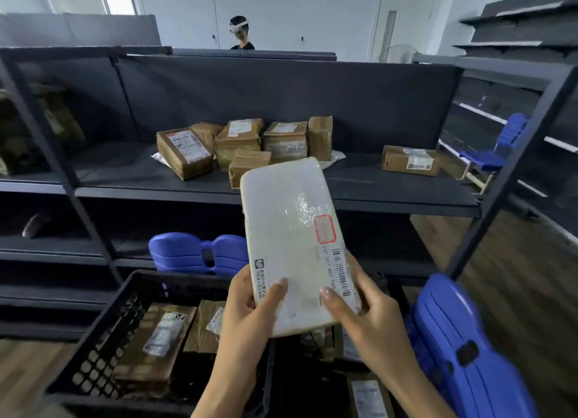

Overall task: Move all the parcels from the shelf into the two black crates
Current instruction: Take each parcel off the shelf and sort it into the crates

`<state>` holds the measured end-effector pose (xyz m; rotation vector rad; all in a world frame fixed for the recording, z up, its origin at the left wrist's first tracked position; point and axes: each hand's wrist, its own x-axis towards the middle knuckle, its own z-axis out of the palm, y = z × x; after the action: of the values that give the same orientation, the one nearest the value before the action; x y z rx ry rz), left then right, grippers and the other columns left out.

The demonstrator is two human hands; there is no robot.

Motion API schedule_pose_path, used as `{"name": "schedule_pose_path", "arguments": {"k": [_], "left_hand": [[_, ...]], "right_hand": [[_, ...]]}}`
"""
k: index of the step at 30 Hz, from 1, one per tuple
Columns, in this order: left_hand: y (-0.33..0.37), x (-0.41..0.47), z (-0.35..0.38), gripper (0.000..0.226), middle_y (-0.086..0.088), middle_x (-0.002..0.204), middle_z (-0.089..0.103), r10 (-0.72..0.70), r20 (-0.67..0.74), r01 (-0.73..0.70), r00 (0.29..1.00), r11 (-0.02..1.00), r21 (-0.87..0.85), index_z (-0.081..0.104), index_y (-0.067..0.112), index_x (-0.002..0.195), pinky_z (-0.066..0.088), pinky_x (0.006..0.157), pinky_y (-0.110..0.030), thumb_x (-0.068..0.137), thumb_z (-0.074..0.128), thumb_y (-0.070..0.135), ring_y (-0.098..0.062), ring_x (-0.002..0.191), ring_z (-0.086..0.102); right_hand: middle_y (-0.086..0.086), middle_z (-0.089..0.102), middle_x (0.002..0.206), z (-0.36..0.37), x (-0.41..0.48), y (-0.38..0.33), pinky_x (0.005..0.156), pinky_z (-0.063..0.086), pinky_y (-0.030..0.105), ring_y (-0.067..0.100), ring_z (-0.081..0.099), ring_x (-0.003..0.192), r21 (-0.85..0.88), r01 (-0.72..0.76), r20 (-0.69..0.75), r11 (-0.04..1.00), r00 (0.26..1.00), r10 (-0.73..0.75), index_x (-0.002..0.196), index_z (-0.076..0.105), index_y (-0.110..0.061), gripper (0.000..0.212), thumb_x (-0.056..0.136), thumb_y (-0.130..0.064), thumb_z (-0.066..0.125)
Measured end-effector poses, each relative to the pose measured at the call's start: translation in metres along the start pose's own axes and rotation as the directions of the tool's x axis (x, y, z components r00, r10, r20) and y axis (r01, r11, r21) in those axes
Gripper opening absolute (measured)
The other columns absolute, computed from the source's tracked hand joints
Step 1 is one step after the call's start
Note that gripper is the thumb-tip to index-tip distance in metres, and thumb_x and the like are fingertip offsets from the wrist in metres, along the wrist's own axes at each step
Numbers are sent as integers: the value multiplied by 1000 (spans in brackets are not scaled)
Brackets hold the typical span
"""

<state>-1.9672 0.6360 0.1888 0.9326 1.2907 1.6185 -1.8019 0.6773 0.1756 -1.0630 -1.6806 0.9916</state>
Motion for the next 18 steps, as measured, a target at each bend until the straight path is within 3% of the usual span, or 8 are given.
{"name": "schedule_pose_path", "arguments": {"k": [4, 6, 9, 11, 14, 16, 18], "left_hand": [[6, -12, 2, 40, 2, 106, 73, 23, 0, -23, 1000, 1000, 10, 63, 26, 112, 56, 81, -34, 74, 71, 37, -16, 99, 70], [10, -14, -1, 39, -1, 104, 74, 23, -21, -23, 1000, 1000, 1, 66, 22, 109, 56, 82, -38, 73, 71, 36, -19, 97, 71], [16, -12, -11, 37, -5, 99, 75, -6, -81, 4, 997, 999, -34, 69, 14, 105, 56, 84, -46, 74, 71, 35, -25, 95, 72], [19, -9, -19, 38, -7, 96, 76, -41, -115, 30, 993, 995, -93, 69, 9, 104, 59, 75, -41, 74, 71, 32, -26, 90, 73], [24, -5, -28, 32, -10, 94, 76, -83, -160, 52, 984, 980, -191, 69, 3, 103, 59, 65, -32, 79, 68, 23, -25, 86, 73], [25, -3, -30, 26, -14, 96, 75, -125, -176, 79, 976, 966, -245, 69, 1, 101, 58, 75, -40, 83, 67, 18, -31, 90, 72], [26, -1, -31, 22, -16, 96, 74, -165, -178, 106, 970, 948, -300, 69, 0, 101, 57, 80, -43, 88, 64, 16, -33, 92, 71]], "right_hand": [[-29, 65, 112, 7, -4, -5, 84, 54, 19, -5, 63, 103, 38, 33, 20, 999, 999, -34, 146, 34, -35, 84, 74, -66, 63], [-30, 64, 112, 12, -3, -11, 82, 54, 17, -6, 63, 103, 50, 53, 12, 997, 998, -54, 145, 35, -37, 82, 73, -68, 61], [-33, 60, 117, 21, -1, -21, 81, 53, 14, -9, 59, 107, 70, 74, 52, 995, 996, -78, 136, 30, -54, 74, 70, -74, 59], [-29, 56, 126, 27, -2, -26, 84, 52, 14, -9, 55, 113, 63, 77, 97, 995, 992, -83, 134, 25, -59, 79, 65, -78, 60], [-25, 40, 143, 36, -2, -24, 98, 48, 20, -9, 43, 125, -100, 85, 152, 991, 986, -69, 144, 8, -54, 106, 60, -74, 70], [-19, 29, 150, 45, -5, -22, 101, 47, 24, -3, 39, 131, -258, 123, 111, 958, 989, -97, 143, -6, -55, 116, 59, -71, 72], [-6, 25, 154, 60, -8, -20, 98, 50, 32, 10, 41, 134, -455, 205, -11, 866, 972, -236, 148, -10, -39, 120, 61, -81, 61]]}}
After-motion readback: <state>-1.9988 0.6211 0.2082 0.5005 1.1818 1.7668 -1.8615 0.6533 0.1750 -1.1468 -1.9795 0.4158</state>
